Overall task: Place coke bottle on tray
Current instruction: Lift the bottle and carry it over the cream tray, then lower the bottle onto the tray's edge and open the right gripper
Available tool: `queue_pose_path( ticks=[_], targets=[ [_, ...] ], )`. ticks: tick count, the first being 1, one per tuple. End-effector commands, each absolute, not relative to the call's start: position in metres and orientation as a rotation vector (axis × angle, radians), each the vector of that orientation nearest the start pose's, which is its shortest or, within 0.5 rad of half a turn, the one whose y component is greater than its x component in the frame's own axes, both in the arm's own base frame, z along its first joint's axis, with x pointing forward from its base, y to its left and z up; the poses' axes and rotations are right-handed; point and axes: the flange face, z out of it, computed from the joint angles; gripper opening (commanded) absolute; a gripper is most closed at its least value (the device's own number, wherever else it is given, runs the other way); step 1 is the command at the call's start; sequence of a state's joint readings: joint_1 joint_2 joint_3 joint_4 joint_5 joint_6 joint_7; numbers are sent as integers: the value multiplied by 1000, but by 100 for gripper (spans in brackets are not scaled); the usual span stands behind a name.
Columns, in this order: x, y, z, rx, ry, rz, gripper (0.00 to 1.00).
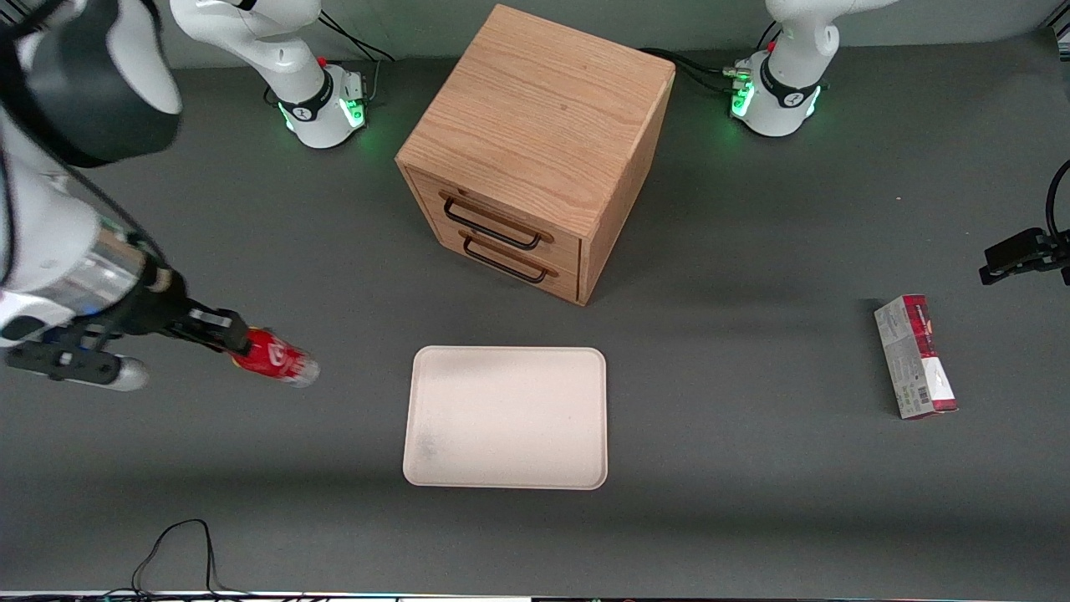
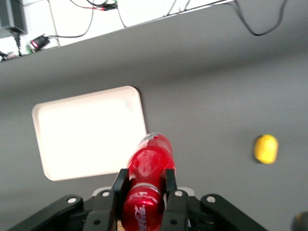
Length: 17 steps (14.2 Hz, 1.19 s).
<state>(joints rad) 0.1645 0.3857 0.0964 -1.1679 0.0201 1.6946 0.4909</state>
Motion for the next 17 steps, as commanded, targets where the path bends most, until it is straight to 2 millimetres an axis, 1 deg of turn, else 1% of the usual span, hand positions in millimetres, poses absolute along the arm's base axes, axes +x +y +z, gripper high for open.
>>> queue_pose_path(
  ticks=[1, 3, 5, 6, 8, 10, 12, 14, 15, 16, 17],
  targets=[
    [685, 219, 548, -3008, 431, -259, 0],
    [697, 253, 505, -2987, 444, -288, 0],
    [704, 273, 465, -3006, 406, -281, 0],
    [706, 280, 447, -3031, 384, -284, 0],
    [712, 284, 408, -3061, 354, -273, 0],
    [715, 285, 381, -3091, 316, -293, 0],
    [715, 287, 364, -3082, 303, -306, 0],
    [715, 287, 351, -3079, 299, -306, 0],
    [716, 288, 348, -3072, 296, -316, 0],
    [715, 288, 338, -3077, 293, -306, 0],
    [714, 289, 334, -3076, 290, -306, 0]
  ],
)
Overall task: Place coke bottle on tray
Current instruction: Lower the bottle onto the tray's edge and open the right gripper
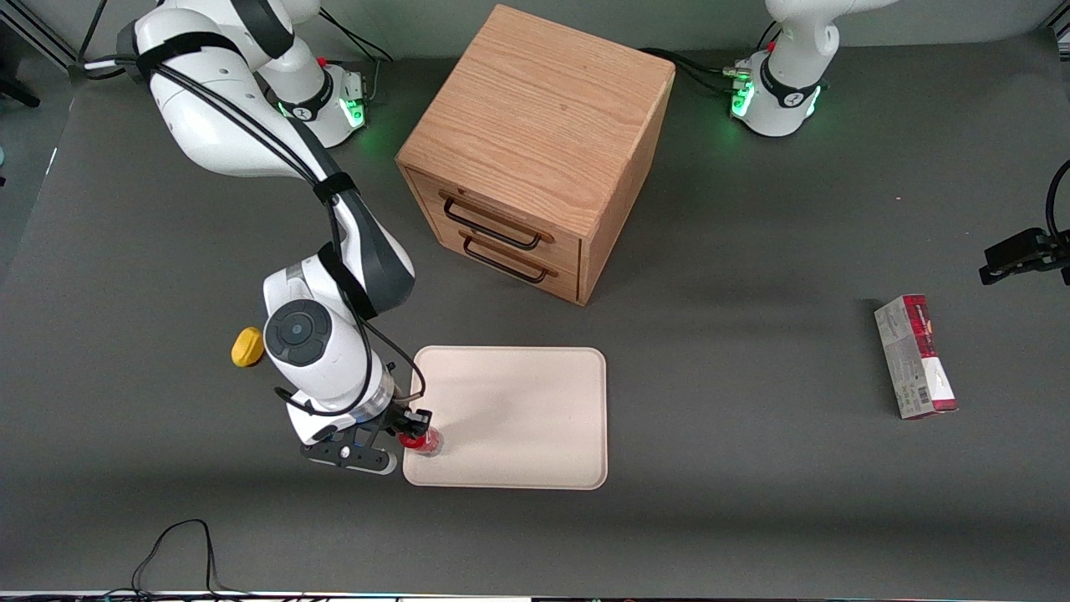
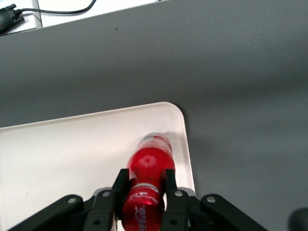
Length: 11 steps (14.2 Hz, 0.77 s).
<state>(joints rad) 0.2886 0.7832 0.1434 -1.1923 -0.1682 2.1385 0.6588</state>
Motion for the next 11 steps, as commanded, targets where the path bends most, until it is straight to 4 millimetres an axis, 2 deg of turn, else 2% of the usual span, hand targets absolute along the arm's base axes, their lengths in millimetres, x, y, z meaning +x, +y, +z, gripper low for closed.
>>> queue_pose_path(
  ticks=[1, 2, 3, 4, 5, 6, 9, 11],
  targets=[
    [714, 289, 331, -3069, 287, -316, 0],
    [713, 289, 327, -3070, 285, -316, 0],
    [714, 289, 324, -3066, 284, -321, 9],
    [714, 289, 324, -3067, 287, -322, 32],
    [714, 288, 326, -3065, 294, -327, 74],
    [714, 288, 326, -3064, 301, -330, 99],
    [716, 287, 335, -3057, 293, -359, 100],
    [717, 279, 365, -3062, 298, -415, 100]
  ],
)
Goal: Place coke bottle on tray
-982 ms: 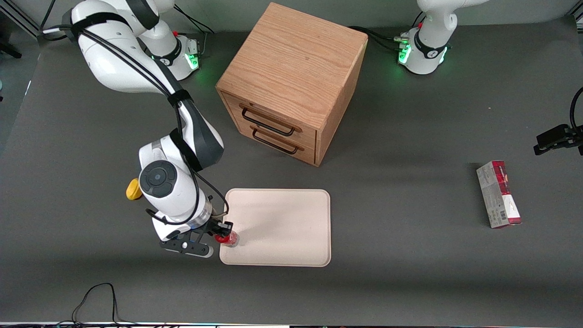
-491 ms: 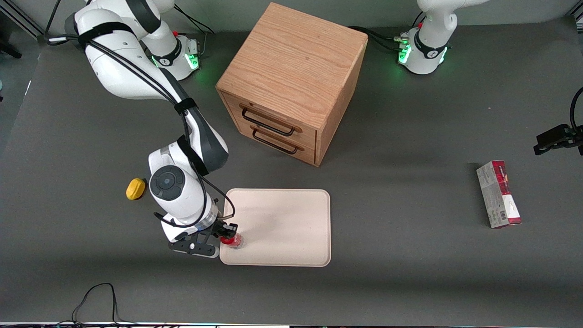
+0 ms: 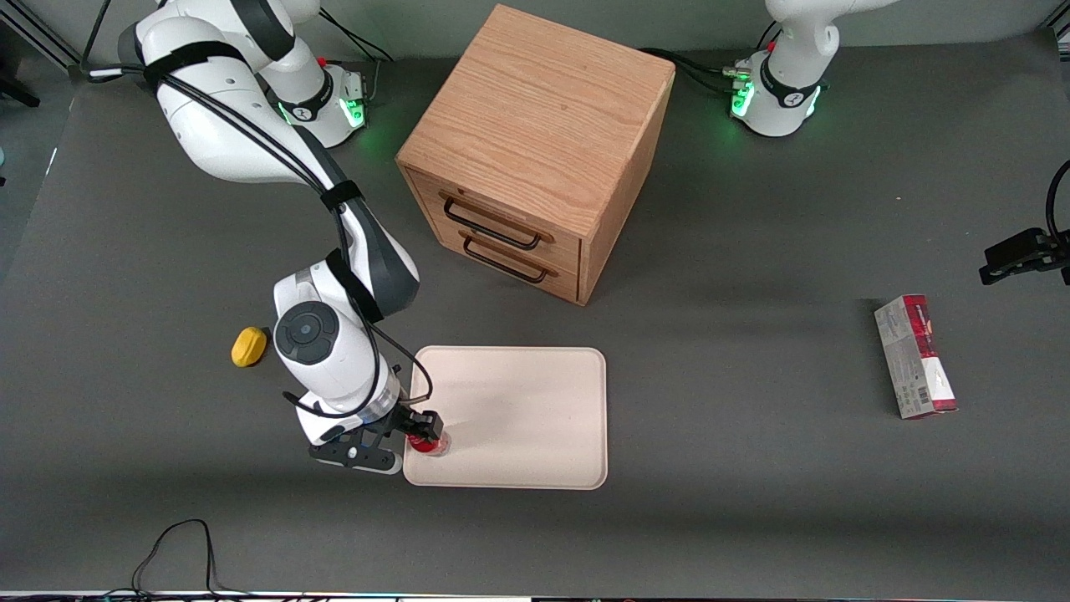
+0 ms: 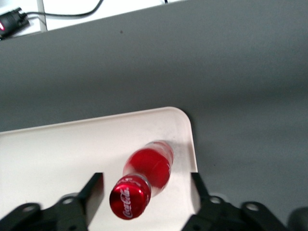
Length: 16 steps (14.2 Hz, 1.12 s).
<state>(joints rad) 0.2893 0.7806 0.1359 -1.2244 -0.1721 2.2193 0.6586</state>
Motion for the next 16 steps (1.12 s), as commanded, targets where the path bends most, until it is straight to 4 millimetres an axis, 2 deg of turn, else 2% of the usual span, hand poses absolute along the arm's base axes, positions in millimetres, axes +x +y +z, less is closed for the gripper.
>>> queue_pose_path(
  ticks=[1, 2, 4, 5, 6, 9, 10, 12, 16],
  targets=[
    [713, 275, 383, -3086, 264, -419, 100],
    [706, 268, 396, -3127, 214, -389, 100],
    [690, 236, 422, -3176, 239, -391, 100],
    [674, 221, 434, -3191, 227, -378, 100],
    [661, 205, 445, -3214, 136, -367, 100],
    [632, 141, 489, -3210, 39, -305, 100],
    [618, 121, 507, -3205, -30, -240, 100],
    [590, 80, 543, -3184, -30, -155, 100],
    [535, 17, 598, -3142, -137, -3, 100]
  ],
)
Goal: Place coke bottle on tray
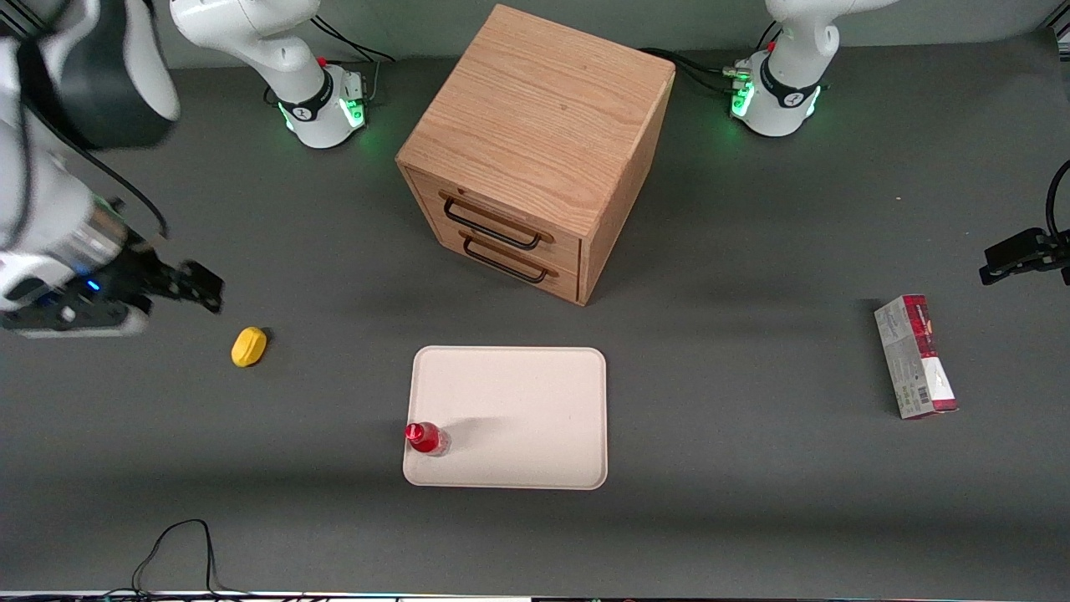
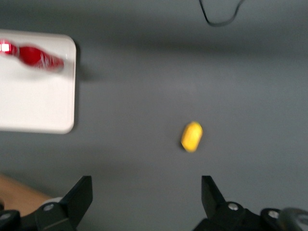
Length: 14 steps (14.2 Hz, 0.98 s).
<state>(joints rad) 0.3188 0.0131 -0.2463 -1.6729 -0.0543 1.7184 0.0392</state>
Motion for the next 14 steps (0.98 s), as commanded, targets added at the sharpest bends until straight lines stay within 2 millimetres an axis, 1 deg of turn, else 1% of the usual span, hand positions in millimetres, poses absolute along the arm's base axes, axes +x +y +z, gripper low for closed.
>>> queue_pose_path(
  ticks=[1, 2, 3, 7, 14],
  targets=[
    [526, 12, 609, -3098, -125, 7, 100],
    [520, 8, 616, -3069, -107, 5, 100],
    [518, 8, 619, -3066, -103, 15, 100],
    [522, 15, 614, -3070, -90, 25, 100],
    [531, 17, 608, -3077, -83, -12, 100]
  ],
)
